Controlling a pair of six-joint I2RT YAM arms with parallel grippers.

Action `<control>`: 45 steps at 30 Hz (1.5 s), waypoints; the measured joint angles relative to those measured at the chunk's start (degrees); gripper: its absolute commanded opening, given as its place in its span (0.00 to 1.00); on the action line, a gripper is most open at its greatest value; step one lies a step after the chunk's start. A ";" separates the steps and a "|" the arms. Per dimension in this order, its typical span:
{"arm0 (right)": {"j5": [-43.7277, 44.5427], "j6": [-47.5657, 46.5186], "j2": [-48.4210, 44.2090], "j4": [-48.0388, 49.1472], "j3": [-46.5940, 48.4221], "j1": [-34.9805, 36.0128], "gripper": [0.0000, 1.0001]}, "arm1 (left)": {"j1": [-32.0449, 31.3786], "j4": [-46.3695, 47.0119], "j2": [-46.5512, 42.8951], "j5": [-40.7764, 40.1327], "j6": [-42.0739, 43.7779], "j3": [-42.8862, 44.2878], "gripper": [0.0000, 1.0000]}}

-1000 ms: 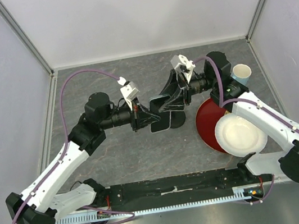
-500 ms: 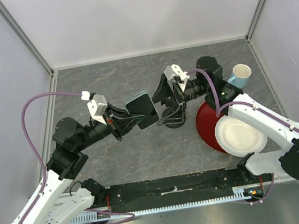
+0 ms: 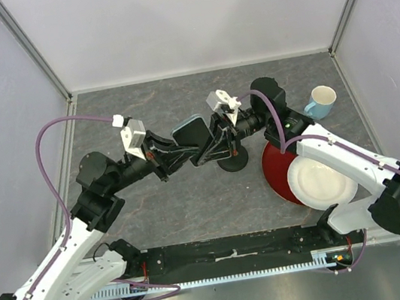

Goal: Place the phone on the phone stand

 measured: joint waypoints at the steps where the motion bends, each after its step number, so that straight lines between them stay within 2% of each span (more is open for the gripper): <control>1: -0.09 0.70 0.31 -0.15 0.28 -0.20 0.00 | 0.15 0.20 0.11 -0.09 0.24 -0.07 0.18; 2: 0.11 0.70 0.37 -0.17 0.37 -0.17 0.00 | 0.17 0.24 0.20 -0.07 0.24 -0.07 0.32; 3: 0.17 0.59 0.46 -0.24 0.44 -0.17 0.00 | 0.31 0.24 0.20 -0.22 0.26 -0.07 0.54; 4: 0.15 0.28 0.48 -0.39 0.44 -0.15 0.00 | 0.33 0.09 0.20 -0.28 0.09 -0.07 0.69; 5: 0.02 -0.33 0.48 -0.61 0.44 -0.11 0.00 | 0.24 0.07 0.17 -0.17 -0.04 0.00 0.79; 6: -0.07 -0.81 0.52 -0.85 0.44 -0.04 0.00 | 0.17 -0.42 0.15 -0.13 -0.26 0.42 0.83; 8: -0.37 -1.40 0.61 -1.40 0.44 0.02 0.00 | 0.15 -2.67 0.17 -0.26 -0.28 2.08 0.83; 10: -0.85 -1.73 0.66 -1.73 0.44 0.09 0.00 | 0.15 -5.18 0.24 -0.57 -0.24 4.61 0.77; 11: -1.05 -1.92 0.66 -1.92 0.44 0.09 0.00 | 0.13 -6.58 0.26 -0.70 -0.17 6.03 0.70; 14: -1.38 -2.34 0.66 -2.43 0.46 0.09 0.00 | 0.13 -10.78 0.81 -1.31 0.09 10.51 0.60; 17: -1.44 -2.51 0.72 -2.82 0.46 0.09 0.00 | 0.15 -14.91 2.62 -1.79 0.11 15.32 0.59; 20: -1.42 -2.73 1.01 -3.26 0.46 0.09 0.00 | 0.15 -19.23 5.27 -1.64 0.31 20.17 0.66; 23: -1.40 -3.54 1.53 -4.20 0.52 0.09 0.00 | 0.15 -22.67 7.50 -1.22 0.98 23.34 0.64; 27: -1.27 -4.48 1.86 -5.95 0.59 0.09 0.00 | 0.13 -26.38 9.33 -0.46 1.99 23.76 0.48; 39: -1.25 -6.12 2.34 -8.44 1.64 0.07 0.00 | 0.15 -29.99 11.06 0.92 5.11 23.89 0.36; 45: -1.40 -6.99 2.49 -9.31 1.99 0.09 0.00 | 0.26 -30.03 11.23 0.87 6.38 23.89 0.26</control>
